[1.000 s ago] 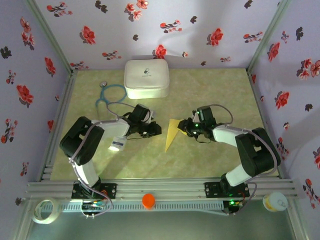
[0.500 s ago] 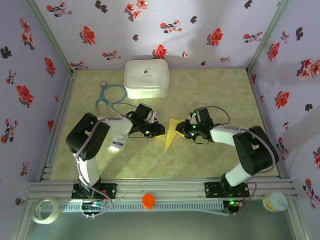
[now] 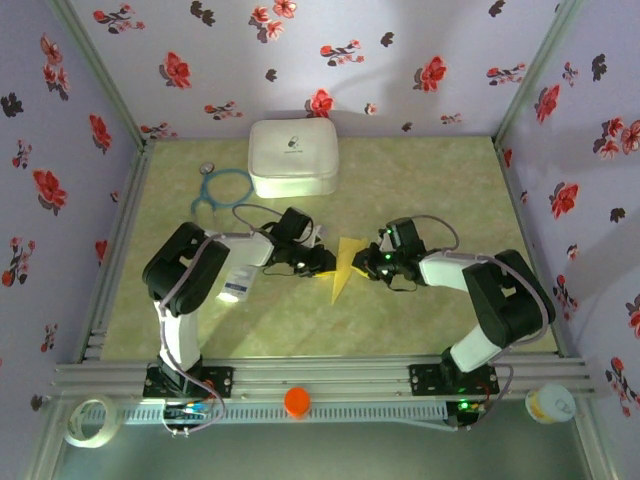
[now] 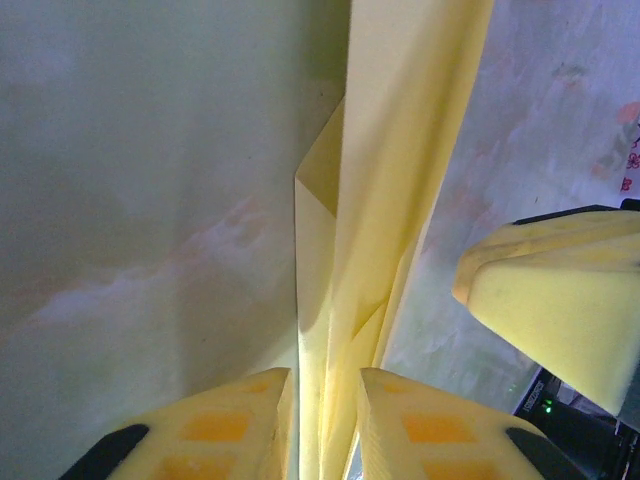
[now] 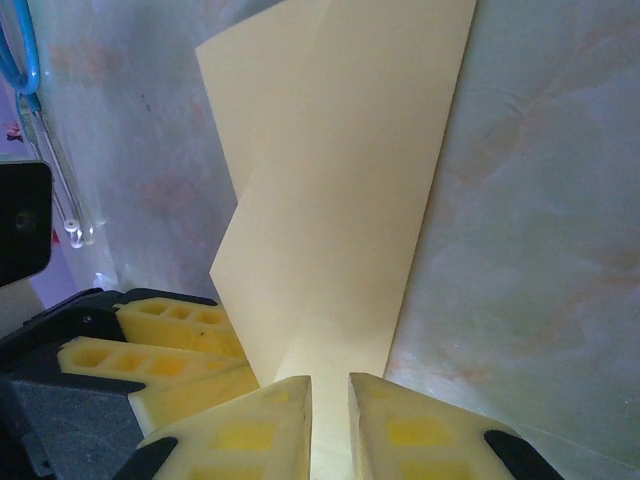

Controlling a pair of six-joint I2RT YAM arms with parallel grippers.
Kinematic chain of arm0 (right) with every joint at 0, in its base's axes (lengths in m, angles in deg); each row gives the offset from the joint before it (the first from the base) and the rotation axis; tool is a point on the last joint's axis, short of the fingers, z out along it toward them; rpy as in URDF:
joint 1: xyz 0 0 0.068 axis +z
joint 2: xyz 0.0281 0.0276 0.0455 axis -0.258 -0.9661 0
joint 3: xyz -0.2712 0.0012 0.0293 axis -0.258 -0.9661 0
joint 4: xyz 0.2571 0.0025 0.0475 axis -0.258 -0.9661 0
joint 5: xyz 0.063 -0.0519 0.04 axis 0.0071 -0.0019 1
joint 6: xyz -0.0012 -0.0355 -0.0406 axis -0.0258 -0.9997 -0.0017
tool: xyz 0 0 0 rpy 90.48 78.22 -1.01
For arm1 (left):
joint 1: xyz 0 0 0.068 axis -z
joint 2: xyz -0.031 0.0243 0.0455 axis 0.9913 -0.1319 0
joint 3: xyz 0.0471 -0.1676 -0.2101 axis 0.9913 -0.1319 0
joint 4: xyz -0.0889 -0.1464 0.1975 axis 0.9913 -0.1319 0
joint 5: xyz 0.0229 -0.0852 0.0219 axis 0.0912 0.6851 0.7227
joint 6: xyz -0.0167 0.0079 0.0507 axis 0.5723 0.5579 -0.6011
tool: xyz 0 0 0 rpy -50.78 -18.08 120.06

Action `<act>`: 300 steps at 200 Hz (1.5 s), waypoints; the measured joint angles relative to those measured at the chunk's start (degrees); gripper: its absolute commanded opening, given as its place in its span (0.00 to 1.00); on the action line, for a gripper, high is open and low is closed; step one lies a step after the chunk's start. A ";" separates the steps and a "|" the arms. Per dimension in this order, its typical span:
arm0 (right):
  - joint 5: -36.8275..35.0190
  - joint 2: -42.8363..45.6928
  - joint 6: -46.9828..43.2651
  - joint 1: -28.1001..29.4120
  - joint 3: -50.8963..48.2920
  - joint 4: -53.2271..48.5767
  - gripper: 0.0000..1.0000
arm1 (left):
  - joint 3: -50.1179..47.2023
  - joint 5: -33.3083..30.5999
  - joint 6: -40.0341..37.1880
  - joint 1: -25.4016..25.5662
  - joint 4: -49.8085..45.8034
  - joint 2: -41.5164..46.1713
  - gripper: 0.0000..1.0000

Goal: Fold a paper plane with a square sheet of paper (pick it up from the middle)
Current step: Turn over a paper plane at the center of the table.

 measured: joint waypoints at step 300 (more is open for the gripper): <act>0.31 -3.37 -0.09 0.66 0.00 -0.42 0.14 | 2.16 2.47 -0.17 1.29 -1.44 -2.05 0.26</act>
